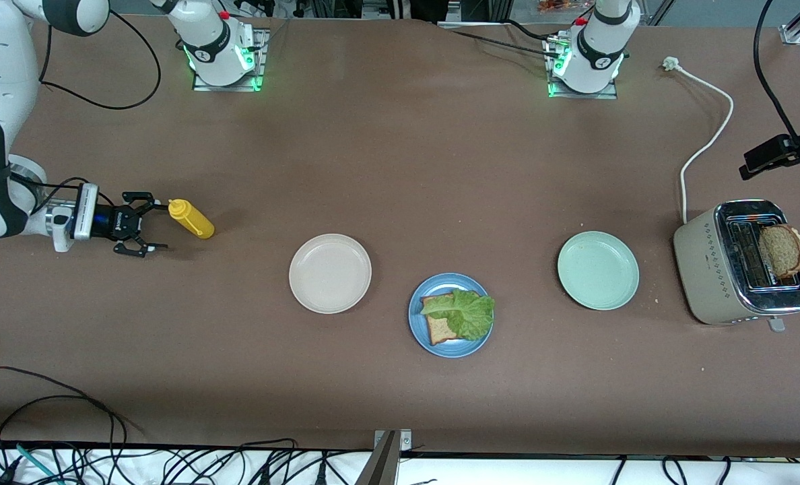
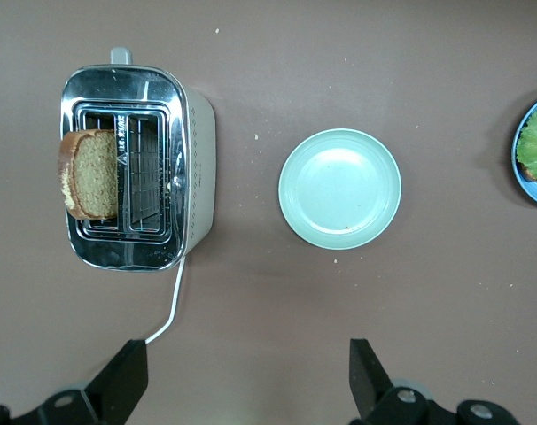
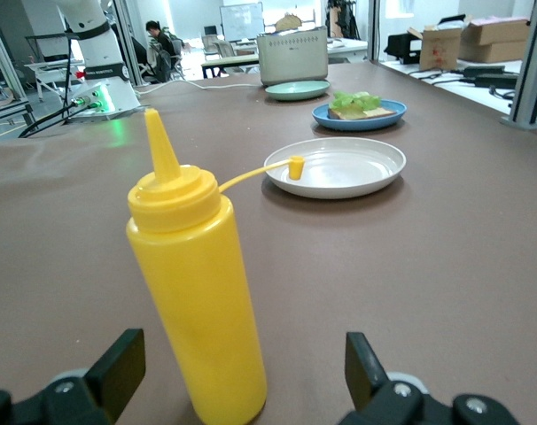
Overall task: Make sandwich in blue plate with both arms
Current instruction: 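Grasp the yellow squeeze bottle with the right gripper and lift it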
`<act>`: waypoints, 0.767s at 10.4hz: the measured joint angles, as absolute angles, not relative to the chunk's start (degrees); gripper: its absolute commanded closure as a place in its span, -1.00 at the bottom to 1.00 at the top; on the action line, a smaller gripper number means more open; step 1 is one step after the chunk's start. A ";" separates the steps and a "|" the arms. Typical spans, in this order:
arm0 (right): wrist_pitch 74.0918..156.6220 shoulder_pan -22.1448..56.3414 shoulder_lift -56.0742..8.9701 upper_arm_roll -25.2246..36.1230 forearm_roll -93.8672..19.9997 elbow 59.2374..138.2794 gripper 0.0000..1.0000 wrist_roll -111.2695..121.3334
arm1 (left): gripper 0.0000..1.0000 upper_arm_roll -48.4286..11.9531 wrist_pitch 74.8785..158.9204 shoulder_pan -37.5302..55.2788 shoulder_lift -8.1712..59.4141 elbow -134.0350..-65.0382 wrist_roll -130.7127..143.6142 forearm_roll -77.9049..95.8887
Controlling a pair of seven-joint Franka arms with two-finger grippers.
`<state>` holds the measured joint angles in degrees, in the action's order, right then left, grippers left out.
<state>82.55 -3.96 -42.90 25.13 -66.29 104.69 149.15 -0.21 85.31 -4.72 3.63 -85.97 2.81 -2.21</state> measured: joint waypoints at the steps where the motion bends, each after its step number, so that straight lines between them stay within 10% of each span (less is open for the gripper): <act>1: 82.04 -3.99 -43.45 24.49 -66.45 104.64 -1.00 149.94 | -1.00 -0.21 85.31 -4.73 3.64 -85.97 2.81 -2.21; 5: 81.49 -4.26 -45.96 21.54 -68.64 104.48 -0.96 151.39 | -1.00 -0.21 85.34 -4.73 3.83 -85.67 2.81 -2.21; 6: 81.48 -4.28 -46.71 20.71 -69.05 104.45 -0.29 151.41 | -1.00 -0.21 85.34 -4.72 4.00 -85.44 2.81 -2.21; 7: 81.45 -4.36 -47.37 19.63 -69.48 104.43 0.99 151.50 | -1.00 -0.21 85.34 -4.72 4.15 -85.28 2.82 -2.21; 8: 81.45 -4.35 -47.77 18.74 -70.03 104.38 1.00 151.55 | -1.00 -0.21 85.34 -4.72 4.23 -85.21 2.82 -2.21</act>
